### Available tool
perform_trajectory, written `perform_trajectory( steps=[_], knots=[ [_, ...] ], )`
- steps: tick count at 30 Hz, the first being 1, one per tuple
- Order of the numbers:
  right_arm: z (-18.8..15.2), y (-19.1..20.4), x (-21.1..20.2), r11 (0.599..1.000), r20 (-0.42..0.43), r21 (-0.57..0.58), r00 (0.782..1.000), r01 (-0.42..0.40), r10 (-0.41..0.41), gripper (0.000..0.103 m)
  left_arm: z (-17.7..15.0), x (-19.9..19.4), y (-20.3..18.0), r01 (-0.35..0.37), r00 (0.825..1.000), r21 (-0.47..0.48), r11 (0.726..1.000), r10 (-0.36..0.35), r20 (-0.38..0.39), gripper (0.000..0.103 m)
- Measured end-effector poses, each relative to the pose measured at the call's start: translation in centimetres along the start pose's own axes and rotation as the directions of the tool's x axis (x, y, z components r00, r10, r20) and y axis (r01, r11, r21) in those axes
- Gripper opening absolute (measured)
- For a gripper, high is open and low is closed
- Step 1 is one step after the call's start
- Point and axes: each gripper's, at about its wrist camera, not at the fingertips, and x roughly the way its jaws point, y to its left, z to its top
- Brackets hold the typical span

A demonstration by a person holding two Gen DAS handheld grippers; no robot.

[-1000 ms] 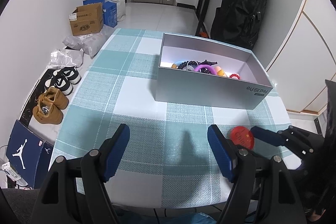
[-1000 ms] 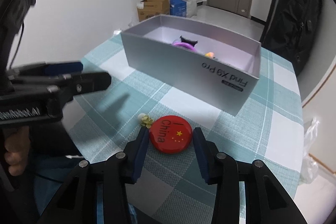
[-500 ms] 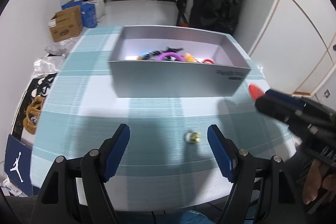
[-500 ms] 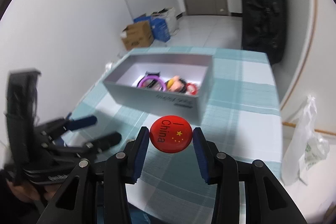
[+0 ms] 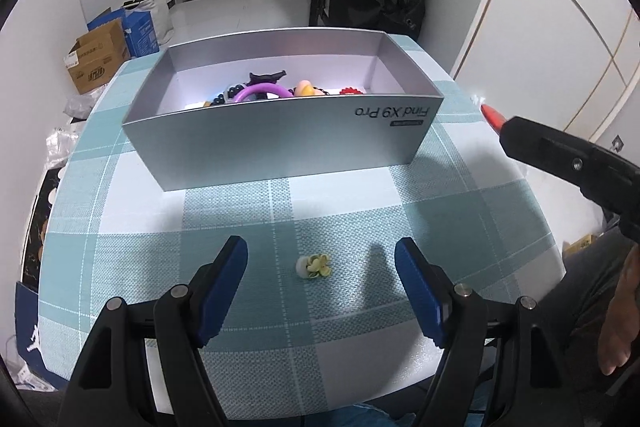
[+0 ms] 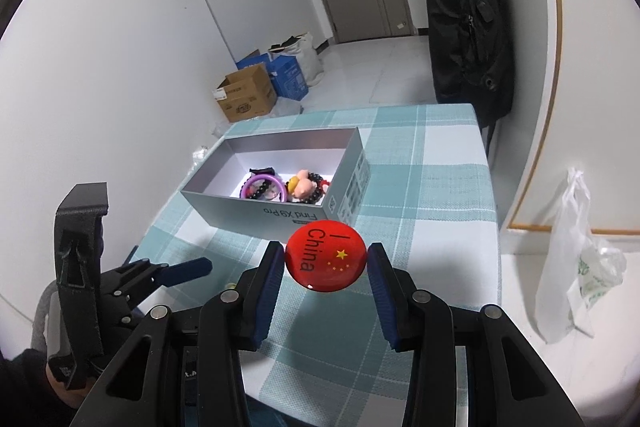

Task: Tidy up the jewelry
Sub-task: 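Grasp the small yellow flower charm with the left tool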

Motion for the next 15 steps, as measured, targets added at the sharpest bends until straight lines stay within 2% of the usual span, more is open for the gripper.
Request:
perform_trajectory(
  steps=[1,3,5,9,11,15],
  knots=[
    [-0.01,-0.06,0.05,1.000,-0.001,0.001,1.000,-0.001,0.001,0.041,-0.02,0.01,-0.03,0.000,1.000,0.002,1.000,0.000,-0.001,0.071],
    [0.05,-0.18,0.12,1.000,-0.002,0.006,1.000,-0.003,0.003,0.041,0.03,0.17,0.11,0.001,1.000,-0.001,1.000,-0.001,-0.007,0.063],
    [0.07,-0.24,0.06,1.000,0.001,0.012,1.000,-0.004,0.004,0.041,0.10,0.43,0.24,0.004,1.000,-0.006,1.000,-0.004,-0.022,0.050],
    [0.00,-0.08,-0.03,1.000,0.001,0.009,1.000,-0.003,0.003,0.041,0.02,0.64,0.30,0.009,0.999,-0.009,1.000,-0.009,-0.031,0.038],
    [-0.05,-0.06,0.06,1.000,-0.002,0.007,1.000,-0.001,0.002,0.041,0.11,0.65,0.24,0.016,0.999,-0.006,1.000,-0.016,-0.034,0.026],
    [-0.09,-0.06,0.13,1.000,-0.005,0.008,1.000,0.001,-0.001,0.041,0.12,0.71,0.10,0.023,0.999,0.007,1.000,-0.023,-0.042,0.013]
  ],
)
